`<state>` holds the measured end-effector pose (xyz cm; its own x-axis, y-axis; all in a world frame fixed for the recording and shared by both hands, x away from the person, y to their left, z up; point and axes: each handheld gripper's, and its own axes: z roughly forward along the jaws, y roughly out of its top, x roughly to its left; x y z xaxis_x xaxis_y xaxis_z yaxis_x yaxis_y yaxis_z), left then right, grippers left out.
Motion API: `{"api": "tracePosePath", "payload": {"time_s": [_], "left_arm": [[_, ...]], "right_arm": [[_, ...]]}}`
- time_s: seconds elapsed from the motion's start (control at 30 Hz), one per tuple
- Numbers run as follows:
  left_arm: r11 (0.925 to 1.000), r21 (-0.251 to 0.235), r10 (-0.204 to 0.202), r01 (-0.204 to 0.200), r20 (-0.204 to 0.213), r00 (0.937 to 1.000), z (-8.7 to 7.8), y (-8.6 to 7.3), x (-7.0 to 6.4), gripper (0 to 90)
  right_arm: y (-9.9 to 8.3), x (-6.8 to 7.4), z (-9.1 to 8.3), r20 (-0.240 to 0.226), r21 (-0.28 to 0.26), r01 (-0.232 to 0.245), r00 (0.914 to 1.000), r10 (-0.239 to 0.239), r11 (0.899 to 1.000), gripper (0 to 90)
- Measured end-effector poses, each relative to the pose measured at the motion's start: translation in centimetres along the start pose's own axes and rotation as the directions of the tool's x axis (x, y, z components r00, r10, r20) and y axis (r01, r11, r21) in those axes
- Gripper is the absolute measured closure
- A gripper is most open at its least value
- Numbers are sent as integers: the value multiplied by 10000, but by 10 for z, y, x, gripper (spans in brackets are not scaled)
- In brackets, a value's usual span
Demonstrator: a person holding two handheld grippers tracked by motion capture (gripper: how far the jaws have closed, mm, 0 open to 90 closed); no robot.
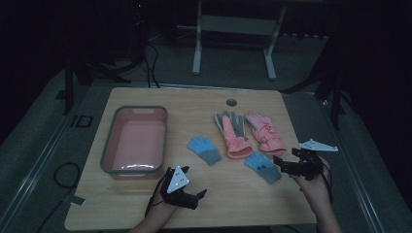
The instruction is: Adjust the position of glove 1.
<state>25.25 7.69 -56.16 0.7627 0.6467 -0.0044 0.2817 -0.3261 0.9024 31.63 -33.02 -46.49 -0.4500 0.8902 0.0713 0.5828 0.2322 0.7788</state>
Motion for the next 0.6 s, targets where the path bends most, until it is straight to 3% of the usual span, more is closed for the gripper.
{"api": "tracePosePath", "payload": {"time_s": [0.17, 0.6], "left_arm": [[10000, 7, 9, -9, 42, 10000, 0, 0, 0, 8], [10000, 19, 89, -89, 79, 9999, 0, 0, -1, 8]], "right_arm": [[14, 10, 6, -408, 36, 333, 9986, -332, 9994, 140], [47, 45, 32, -1205, 313, 1446, 9828, -1399, 9890, 146]]}}
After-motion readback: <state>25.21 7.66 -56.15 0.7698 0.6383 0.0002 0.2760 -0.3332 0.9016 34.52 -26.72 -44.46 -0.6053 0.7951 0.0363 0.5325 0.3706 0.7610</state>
